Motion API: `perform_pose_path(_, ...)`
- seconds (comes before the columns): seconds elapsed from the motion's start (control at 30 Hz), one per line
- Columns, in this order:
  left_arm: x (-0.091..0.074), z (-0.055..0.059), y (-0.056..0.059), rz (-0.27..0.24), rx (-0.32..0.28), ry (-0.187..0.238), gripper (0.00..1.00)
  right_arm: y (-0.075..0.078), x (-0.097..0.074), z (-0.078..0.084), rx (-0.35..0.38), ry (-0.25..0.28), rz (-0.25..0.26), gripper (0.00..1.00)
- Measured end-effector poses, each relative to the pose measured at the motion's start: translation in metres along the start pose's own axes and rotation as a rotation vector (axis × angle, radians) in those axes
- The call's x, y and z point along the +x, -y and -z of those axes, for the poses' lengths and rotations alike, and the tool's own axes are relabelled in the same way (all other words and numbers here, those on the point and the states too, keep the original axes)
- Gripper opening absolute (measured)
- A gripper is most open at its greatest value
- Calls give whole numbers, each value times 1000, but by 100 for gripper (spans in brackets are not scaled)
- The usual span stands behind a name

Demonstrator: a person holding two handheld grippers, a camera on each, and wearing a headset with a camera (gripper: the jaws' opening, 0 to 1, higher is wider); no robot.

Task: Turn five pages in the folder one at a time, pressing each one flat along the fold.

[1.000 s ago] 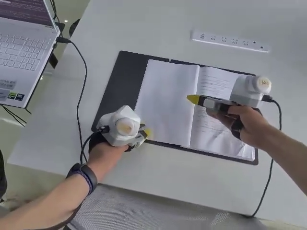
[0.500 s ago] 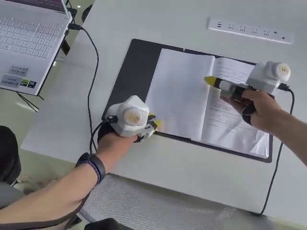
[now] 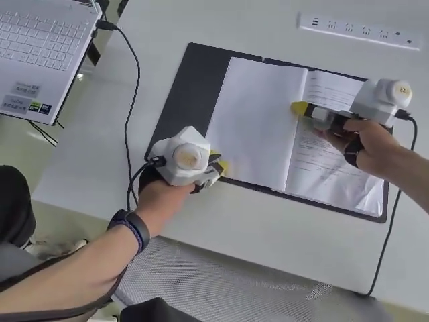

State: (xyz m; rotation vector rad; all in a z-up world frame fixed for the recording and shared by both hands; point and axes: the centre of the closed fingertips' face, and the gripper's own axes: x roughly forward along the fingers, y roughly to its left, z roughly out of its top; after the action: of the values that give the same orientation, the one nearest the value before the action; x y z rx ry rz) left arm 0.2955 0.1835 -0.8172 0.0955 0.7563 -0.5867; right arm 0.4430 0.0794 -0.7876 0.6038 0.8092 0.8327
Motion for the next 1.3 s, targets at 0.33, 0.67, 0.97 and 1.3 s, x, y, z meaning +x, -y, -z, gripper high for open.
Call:
perform_pose_path(0.33, -10, -5, 8, -9, -26, 9, 13, 37, 18, -35, 125, 119, 25, 0)
perform_pose_path(0.67, -13, -7, 8, -7, -38, 12, 12, 56, 39, -64, 96, 142, 76, 0)
perform_pose_path(0.97, -8, -6, 4, -5, -48, 14, 12, 68, 49, -81, 47, 149, 127, 0)
perform_pose_path(1.3, -11, -7, 6, -8, -50, 14, 13, 69, 47, -79, 27, 133, 129, 0)
